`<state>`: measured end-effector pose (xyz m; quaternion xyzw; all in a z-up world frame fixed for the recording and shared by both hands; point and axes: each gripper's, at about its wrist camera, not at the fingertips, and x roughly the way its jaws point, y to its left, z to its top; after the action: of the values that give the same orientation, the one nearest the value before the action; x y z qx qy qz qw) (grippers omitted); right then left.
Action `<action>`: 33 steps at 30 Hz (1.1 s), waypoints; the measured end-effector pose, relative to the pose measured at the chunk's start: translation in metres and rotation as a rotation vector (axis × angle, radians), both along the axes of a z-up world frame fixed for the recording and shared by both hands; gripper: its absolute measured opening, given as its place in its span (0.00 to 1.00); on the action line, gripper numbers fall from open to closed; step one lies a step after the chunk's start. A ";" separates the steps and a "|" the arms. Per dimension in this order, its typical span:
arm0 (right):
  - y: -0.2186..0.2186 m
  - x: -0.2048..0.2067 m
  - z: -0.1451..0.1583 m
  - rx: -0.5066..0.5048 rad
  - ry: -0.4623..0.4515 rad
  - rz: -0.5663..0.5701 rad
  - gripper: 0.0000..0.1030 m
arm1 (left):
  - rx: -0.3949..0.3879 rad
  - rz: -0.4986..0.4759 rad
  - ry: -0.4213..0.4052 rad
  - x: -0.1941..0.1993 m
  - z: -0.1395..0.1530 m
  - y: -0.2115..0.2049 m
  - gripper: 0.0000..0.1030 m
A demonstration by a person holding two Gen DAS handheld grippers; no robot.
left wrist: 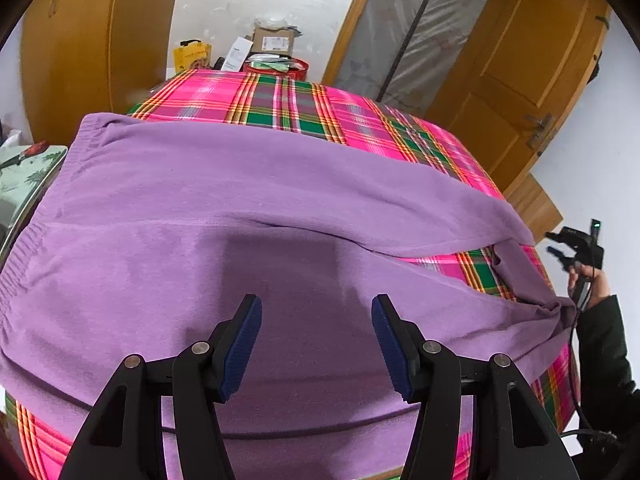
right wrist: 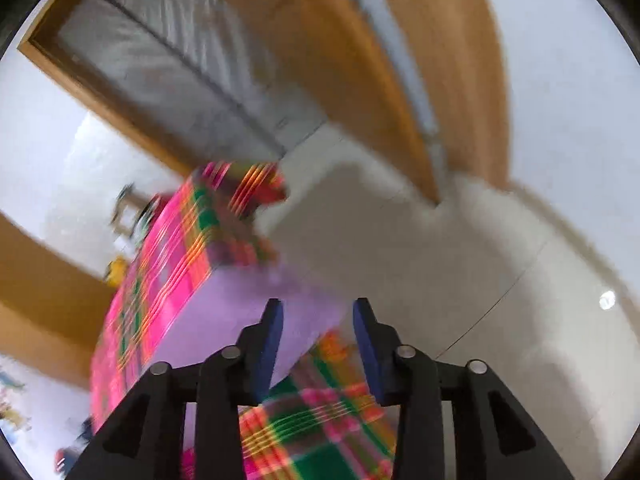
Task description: Fold clothes
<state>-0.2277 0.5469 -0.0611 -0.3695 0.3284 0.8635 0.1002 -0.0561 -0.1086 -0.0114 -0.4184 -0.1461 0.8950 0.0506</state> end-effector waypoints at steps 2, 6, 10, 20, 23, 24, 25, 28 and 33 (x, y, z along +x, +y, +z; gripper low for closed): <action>-0.011 0.000 0.023 0.084 0.088 0.036 0.37 | 0.000 0.002 -0.002 -0.001 -0.001 -0.002 0.58; -0.105 -0.037 0.048 0.331 0.147 0.477 0.37 | 0.004 -0.004 -0.002 -0.004 -0.002 0.000 0.58; -0.205 -0.074 0.036 0.502 0.099 0.872 0.37 | 0.002 -0.007 -0.004 -0.003 -0.003 0.002 0.58; -0.268 -0.105 -0.001 0.566 -0.007 1.383 0.38 | -0.001 0.044 -0.029 -0.005 -0.009 -0.012 0.58; -0.265 -0.102 0.000 0.570 0.027 1.433 0.40 | -0.003 0.036 -0.038 -0.008 -0.012 -0.009 0.58; -0.263 -0.103 -0.001 0.576 0.027 1.431 0.44 | -0.004 0.033 -0.041 -0.009 -0.012 -0.008 0.58; -0.261 -0.105 0.000 0.586 0.026 1.424 0.47 | -0.005 0.030 -0.043 -0.010 -0.013 -0.007 0.58; -0.256 -0.108 -0.003 0.553 0.016 1.428 0.48 | -0.008 0.023 -0.044 -0.011 -0.013 -0.004 0.58; -0.267 -0.110 -0.001 0.518 -0.002 1.468 0.05 | -0.010 0.028 -0.045 -0.012 -0.012 -0.003 0.58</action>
<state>-0.3380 0.2804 -0.0626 -0.4580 -0.2124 0.7575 -0.4139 -0.0681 -0.1116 -0.0235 -0.4366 -0.1485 0.8867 0.0327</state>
